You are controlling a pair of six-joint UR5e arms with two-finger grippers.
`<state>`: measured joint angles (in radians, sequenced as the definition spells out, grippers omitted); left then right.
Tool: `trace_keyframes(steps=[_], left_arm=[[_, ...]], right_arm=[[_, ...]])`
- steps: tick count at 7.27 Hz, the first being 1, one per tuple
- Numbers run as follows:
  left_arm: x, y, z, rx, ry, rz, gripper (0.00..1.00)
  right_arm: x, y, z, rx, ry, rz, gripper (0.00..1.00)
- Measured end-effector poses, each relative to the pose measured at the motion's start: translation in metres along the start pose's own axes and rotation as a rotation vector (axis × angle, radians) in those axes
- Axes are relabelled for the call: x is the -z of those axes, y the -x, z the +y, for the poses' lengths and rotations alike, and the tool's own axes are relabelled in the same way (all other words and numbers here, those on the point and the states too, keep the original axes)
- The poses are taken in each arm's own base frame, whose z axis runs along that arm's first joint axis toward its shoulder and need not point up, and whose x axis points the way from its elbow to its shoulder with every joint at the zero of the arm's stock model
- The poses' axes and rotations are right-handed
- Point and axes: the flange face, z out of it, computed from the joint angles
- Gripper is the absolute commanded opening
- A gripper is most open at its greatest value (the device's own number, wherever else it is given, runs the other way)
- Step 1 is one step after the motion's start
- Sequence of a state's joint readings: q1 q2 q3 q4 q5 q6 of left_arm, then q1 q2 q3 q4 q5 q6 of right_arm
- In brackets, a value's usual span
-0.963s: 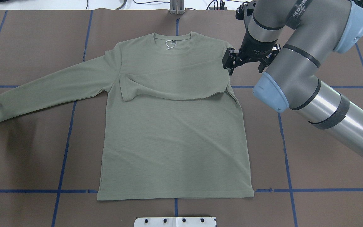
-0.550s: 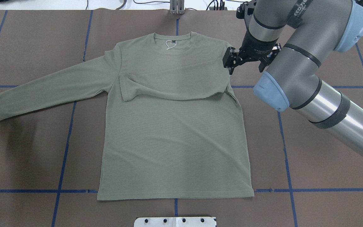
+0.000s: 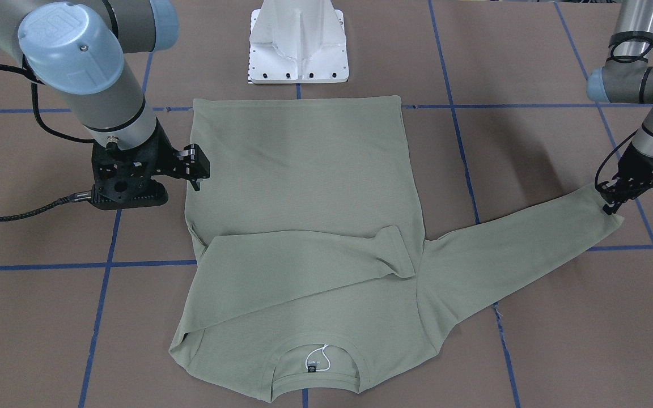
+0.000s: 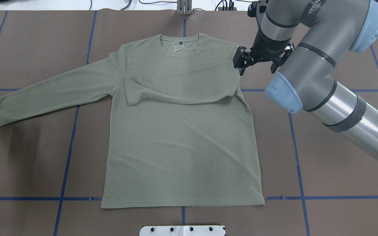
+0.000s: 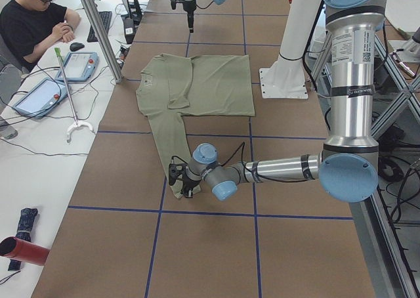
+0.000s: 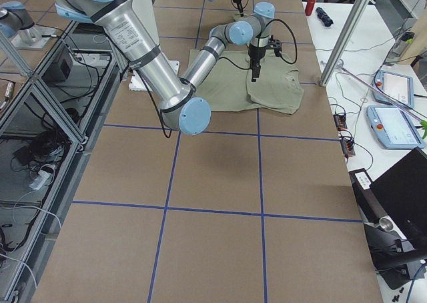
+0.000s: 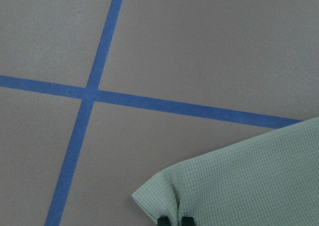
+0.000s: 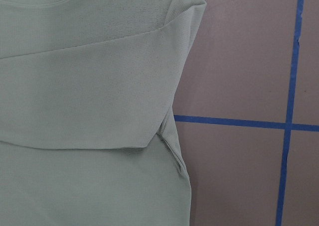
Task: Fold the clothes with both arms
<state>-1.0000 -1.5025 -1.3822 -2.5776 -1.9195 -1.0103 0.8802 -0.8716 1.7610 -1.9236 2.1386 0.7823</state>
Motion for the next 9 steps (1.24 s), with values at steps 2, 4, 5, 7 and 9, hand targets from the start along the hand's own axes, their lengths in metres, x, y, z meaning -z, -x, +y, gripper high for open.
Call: trace_keyframes(steps=[2, 4, 5, 7, 9], left_arm=[[0.02, -0.023, -0.002, -0.012, 0.011, 0.062, 0.0], [0.049, -0.06, -0.002, 0.02, 0.063, 0.161, 0.0], [0.063, -0.087, -0.008, 0.052, 0.088, 0.187, 0.0], [0.084, -0.175, -0.038, 0.129, 0.129, 0.2, 0.0], [0.101, -0.3, -0.071, 0.207, 0.182, 0.175, 0.0]], right_arm=[[0.003, -0.007, 0.003, -0.004, -0.004, -0.003, 1.0], [0.002, -0.034, 0.023, -0.007, -0.007, -0.003, 1.0], [0.002, -0.051, 0.034, -0.008, -0.01, -0.002, 1.0], [-0.001, -0.084, 0.057, -0.013, -0.007, 0.007, 1.0], [-0.006, -0.105, 0.067, -0.006, -0.002, 0.022, 1.0]])
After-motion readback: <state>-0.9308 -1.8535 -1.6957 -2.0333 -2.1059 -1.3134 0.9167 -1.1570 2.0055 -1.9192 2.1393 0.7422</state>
